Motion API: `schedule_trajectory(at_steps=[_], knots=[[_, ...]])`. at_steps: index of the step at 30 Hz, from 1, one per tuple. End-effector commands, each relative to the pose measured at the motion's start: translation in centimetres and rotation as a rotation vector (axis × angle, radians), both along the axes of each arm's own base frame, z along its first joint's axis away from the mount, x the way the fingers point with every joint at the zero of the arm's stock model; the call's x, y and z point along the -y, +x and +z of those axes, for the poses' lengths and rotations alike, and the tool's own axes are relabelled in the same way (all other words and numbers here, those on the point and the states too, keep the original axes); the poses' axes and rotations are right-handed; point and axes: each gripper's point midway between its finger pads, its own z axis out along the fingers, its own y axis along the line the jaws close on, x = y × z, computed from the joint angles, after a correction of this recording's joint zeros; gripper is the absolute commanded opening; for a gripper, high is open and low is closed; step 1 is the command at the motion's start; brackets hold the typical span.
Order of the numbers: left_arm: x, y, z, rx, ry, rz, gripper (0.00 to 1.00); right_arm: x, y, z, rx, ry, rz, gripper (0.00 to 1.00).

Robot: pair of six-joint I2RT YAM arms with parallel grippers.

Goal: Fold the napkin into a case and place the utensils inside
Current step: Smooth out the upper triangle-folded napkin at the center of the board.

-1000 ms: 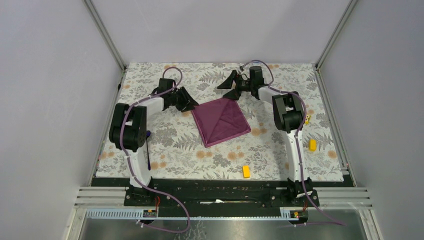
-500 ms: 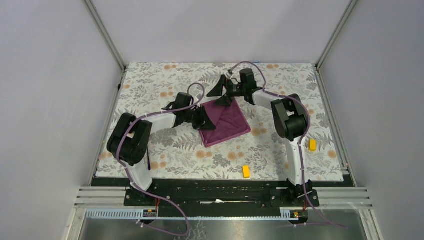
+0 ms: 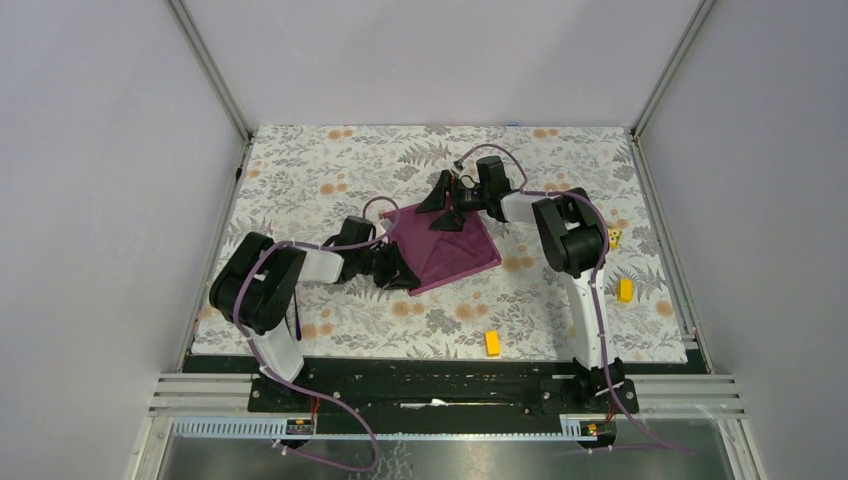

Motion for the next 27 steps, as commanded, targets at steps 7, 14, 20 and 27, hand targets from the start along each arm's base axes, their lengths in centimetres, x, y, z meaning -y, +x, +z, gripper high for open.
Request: schedule_trajectory(at_steps=[7,14,20,27], knots=[[-0.5,-1.4,2.6,0.054,-0.072,0.020,0.27,0.4,1.9,2.4,0.094,-0.066,0.009,0.99],[0.0,0.0,9.2,0.148,-0.165,0.020,0.46,0.6,2.8,7.3,0.176,-0.107,0.007,0.99],[-5.2,1.7,13.5,0.239,-0.120,0.156,0.85,4.9,0.2,6.0,0.222,-0.499,-0.069,0.99],[-15.2,3.9,15.8,0.360,0.159,0.450,0.89,3.8,-7.1,5.0,0.347,-0.896,0.022,0.68]])
